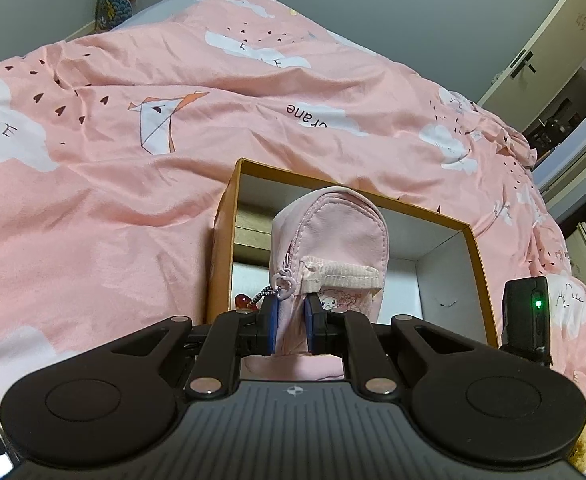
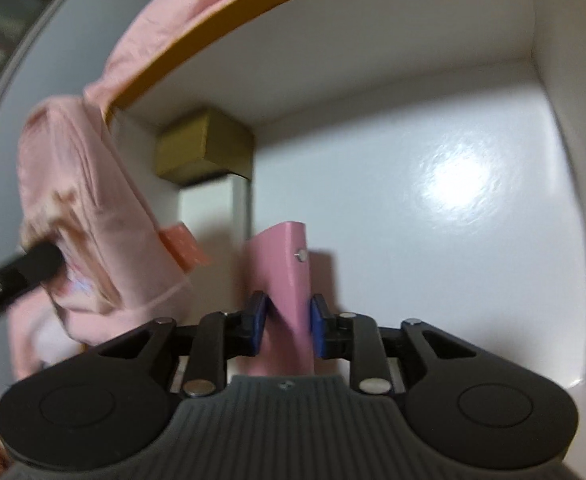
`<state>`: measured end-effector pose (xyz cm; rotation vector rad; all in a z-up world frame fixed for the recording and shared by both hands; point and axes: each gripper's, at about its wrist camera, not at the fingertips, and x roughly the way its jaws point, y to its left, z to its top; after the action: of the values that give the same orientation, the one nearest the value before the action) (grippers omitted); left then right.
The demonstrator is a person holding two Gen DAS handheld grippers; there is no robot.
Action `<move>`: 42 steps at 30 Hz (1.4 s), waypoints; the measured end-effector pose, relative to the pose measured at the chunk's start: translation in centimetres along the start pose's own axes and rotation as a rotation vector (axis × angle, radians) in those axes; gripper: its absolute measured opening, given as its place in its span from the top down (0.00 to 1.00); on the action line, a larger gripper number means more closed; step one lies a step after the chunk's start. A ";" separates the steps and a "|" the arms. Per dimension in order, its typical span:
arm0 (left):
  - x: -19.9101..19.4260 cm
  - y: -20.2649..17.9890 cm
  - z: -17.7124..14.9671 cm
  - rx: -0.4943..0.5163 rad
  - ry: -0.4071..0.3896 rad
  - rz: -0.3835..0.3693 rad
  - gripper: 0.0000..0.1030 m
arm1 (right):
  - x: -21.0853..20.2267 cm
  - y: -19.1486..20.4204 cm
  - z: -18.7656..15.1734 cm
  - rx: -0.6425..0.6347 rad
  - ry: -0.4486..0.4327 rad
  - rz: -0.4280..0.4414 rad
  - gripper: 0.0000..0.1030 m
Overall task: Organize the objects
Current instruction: 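Lower the backpack into the box and open left while right lowers and releases wallet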
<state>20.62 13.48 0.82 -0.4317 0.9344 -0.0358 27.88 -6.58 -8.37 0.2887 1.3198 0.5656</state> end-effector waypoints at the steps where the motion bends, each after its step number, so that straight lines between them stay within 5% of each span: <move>1: 0.1 0.1 0.0 -0.001 0.002 -0.001 0.86 | 0.1 0.2 0.0 -0.020 0.006 -0.033 0.67; 8: 0.1 0.6 0.1 -0.018 0.007 -0.026 0.86 | 0.5 0.7 0.3 -0.102 0.030 -0.139 0.44; 16: 0.4 0.4 -0.2 -0.016 0.022 -0.049 0.86 | 1.1 0.5 0.0 -0.108 0.047 -0.092 0.68; 22: 0.6 0.2 -0.4 -0.027 0.035 -0.059 0.86 | 0.8 0.0 -0.1 -0.087 0.049 -0.073 0.71; 28: 2.1 -0.7 -1.2 -0.053 0.114 -0.102 0.86 | -4.0 -1.1 -1.0 -0.131 -0.107 -0.153 0.70; 31: 3.7 -1.4 -1.9 -0.039 0.175 -0.063 0.86 | -5.8 -1.9 -1.3 -0.128 -0.166 -0.178 0.69; 42: 6.7 -1.5 -3.4 -0.042 0.279 0.037 0.85 | -5.9 -1.2 -2.0 -0.107 -0.162 -0.005 0.66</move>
<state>22.24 9.52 -5.56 -0.4555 1.2195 -0.0434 25.38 -11.02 -4.64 0.2383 1.1294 0.5945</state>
